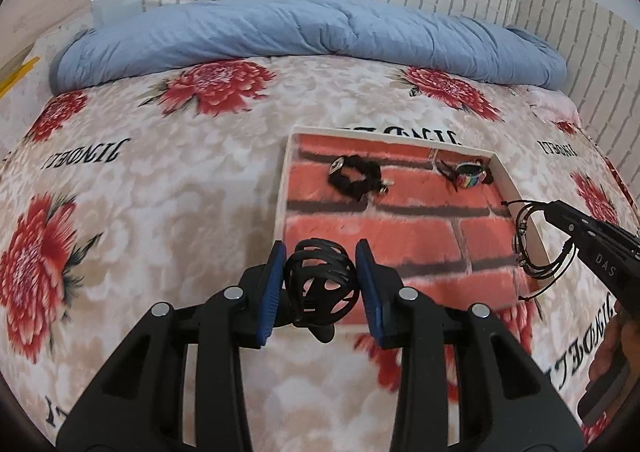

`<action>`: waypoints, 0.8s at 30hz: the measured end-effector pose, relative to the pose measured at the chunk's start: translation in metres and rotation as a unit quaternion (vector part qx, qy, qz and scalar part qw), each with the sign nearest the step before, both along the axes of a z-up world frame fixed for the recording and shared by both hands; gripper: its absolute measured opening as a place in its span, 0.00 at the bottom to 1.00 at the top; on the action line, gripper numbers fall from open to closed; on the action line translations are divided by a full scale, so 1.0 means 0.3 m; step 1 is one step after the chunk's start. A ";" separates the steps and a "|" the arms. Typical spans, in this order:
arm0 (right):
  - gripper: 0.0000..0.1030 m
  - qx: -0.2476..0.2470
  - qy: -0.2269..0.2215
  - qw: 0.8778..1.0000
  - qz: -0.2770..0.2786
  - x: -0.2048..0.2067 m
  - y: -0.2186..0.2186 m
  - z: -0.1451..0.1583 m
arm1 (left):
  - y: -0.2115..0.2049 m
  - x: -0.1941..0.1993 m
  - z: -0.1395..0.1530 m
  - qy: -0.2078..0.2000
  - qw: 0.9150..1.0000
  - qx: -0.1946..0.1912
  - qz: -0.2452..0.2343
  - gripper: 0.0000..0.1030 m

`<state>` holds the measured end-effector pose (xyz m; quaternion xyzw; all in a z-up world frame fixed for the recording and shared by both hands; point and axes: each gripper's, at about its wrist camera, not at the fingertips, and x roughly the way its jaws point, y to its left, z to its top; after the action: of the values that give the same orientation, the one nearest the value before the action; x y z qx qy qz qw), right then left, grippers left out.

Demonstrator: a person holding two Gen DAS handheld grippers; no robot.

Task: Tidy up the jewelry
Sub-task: 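Carry the claw clip in the left tool while the right tool carries the cord bracelet to the tray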

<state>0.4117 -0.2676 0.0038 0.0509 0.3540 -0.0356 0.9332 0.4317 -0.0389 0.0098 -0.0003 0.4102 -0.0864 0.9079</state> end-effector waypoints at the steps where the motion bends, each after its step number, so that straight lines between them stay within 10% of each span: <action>1: 0.09 -0.001 -0.001 1.000 -0.002 0.021 -0.011 -0.003 | -0.012 0.016 -0.004 0.001 1.000 0.000 -0.001 0.34; 24: 0.09 -0.009 0.042 0.999 -0.026 0.313 -0.112 -0.247 | -0.202 0.361 -0.219 0.040 0.998 0.041 -0.005 0.34</action>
<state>0.5056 -0.3012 -0.0702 0.0498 0.3908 -0.0652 0.9168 0.5400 -0.0994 -0.0561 0.0360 0.4490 -0.0739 0.8897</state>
